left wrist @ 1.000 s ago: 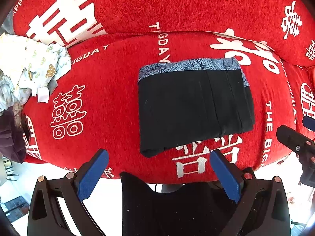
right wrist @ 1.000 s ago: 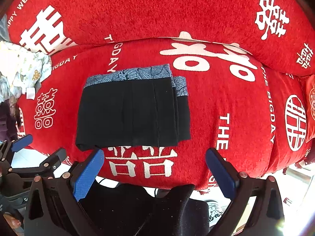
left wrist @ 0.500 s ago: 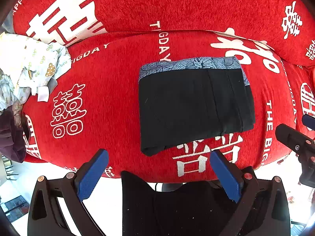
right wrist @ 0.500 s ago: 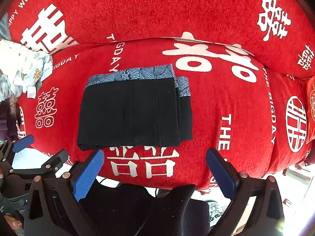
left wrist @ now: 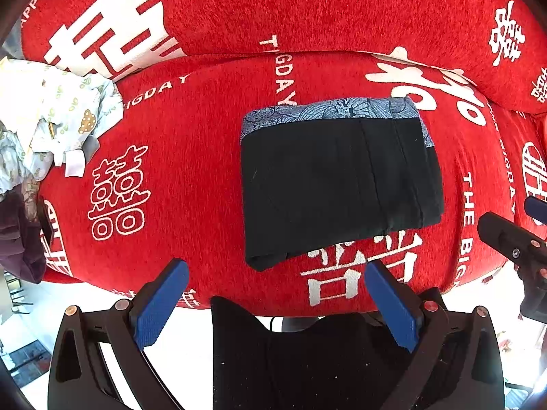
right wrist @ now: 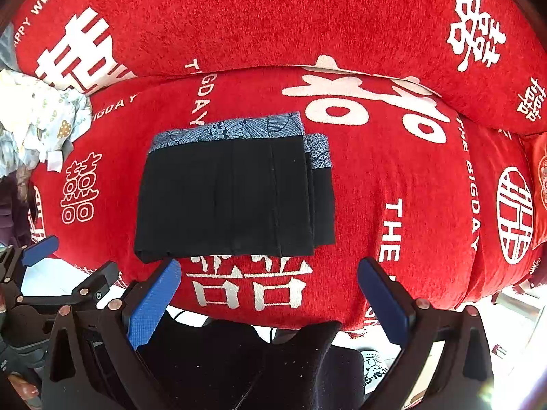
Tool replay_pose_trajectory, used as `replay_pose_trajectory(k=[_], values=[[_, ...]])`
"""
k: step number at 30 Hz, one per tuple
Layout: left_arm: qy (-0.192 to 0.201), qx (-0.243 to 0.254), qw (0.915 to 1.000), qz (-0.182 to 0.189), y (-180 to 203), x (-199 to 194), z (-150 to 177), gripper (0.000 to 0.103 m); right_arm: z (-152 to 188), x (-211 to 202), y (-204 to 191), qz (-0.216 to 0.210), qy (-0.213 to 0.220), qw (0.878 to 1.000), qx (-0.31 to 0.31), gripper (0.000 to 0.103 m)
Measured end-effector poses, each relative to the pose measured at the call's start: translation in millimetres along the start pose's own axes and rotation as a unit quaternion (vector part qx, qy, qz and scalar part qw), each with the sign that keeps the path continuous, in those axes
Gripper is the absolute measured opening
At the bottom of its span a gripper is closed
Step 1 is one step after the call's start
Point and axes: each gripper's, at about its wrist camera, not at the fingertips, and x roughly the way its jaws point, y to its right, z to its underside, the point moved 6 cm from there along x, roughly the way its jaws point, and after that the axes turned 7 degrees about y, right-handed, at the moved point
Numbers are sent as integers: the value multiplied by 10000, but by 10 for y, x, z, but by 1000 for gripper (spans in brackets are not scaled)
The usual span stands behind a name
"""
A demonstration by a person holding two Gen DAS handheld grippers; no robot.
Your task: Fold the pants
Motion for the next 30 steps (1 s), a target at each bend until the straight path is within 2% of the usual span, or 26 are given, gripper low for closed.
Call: replay_pose_trajectory(k=[30], values=[[9, 233, 9997, 8, 21, 23, -49, 103, 0, 44, -10, 16, -17, 10000, 31, 103]])
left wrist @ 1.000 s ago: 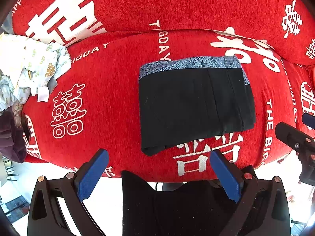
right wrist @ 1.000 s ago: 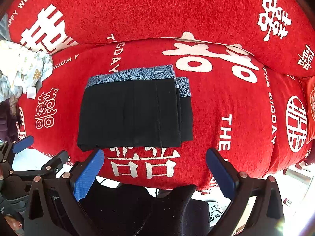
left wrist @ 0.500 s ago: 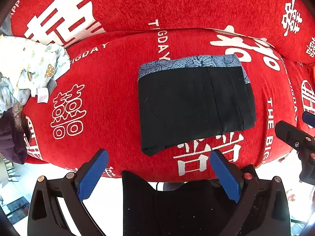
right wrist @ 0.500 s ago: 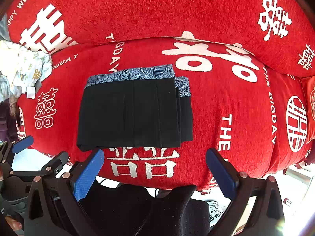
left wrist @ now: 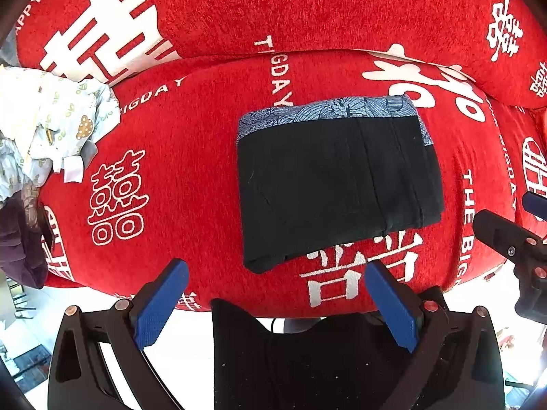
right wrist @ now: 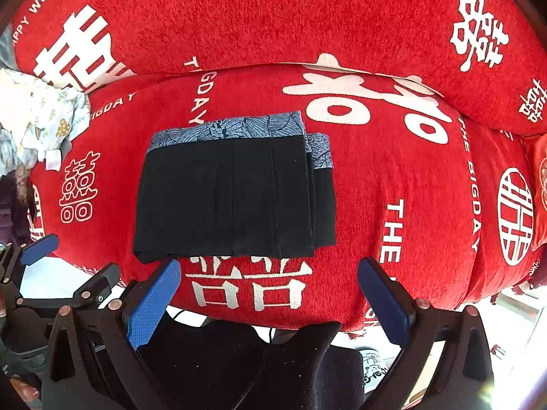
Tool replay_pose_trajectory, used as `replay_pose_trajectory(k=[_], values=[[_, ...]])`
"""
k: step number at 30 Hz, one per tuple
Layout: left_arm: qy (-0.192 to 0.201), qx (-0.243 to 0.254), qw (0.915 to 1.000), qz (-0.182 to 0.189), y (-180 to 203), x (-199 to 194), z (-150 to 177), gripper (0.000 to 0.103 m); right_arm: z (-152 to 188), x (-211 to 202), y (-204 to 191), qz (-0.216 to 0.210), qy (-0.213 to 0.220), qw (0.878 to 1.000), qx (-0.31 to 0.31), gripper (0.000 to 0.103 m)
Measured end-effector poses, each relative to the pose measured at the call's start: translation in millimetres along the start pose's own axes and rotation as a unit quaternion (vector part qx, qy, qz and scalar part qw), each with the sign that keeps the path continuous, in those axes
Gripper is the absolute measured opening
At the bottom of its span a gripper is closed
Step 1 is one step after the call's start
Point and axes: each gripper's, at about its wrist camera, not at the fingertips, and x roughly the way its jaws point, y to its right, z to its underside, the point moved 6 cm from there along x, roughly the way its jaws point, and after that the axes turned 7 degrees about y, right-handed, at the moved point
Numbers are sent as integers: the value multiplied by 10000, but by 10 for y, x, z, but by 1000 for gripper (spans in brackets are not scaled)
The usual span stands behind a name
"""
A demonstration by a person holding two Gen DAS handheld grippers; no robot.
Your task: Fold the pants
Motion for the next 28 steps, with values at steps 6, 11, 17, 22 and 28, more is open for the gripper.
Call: replay_pose_trajectory(k=[6, 11, 17, 22, 28], values=[[15, 38, 10000, -4, -6, 0, -11, 103, -21, 40, -19, -14, -30, 10000, -64, 103], [37, 69, 10000, -16, -10, -1, -30, 103, -43, 44, -25, -18, -40, 9999, -124, 103], [40, 87, 10000, -3, -9, 3, -38, 103, -58, 50, -28, -23, -62, 9999, -141, 103], [62, 53, 9999, 75, -3, 0, -41, 103, -67, 54, -23, -15, -71, 9999, -152, 103], [171, 66, 9996, 205, 32, -41, -51, 103, -80, 66, 0, -11, -78, 9998, -157, 103]])
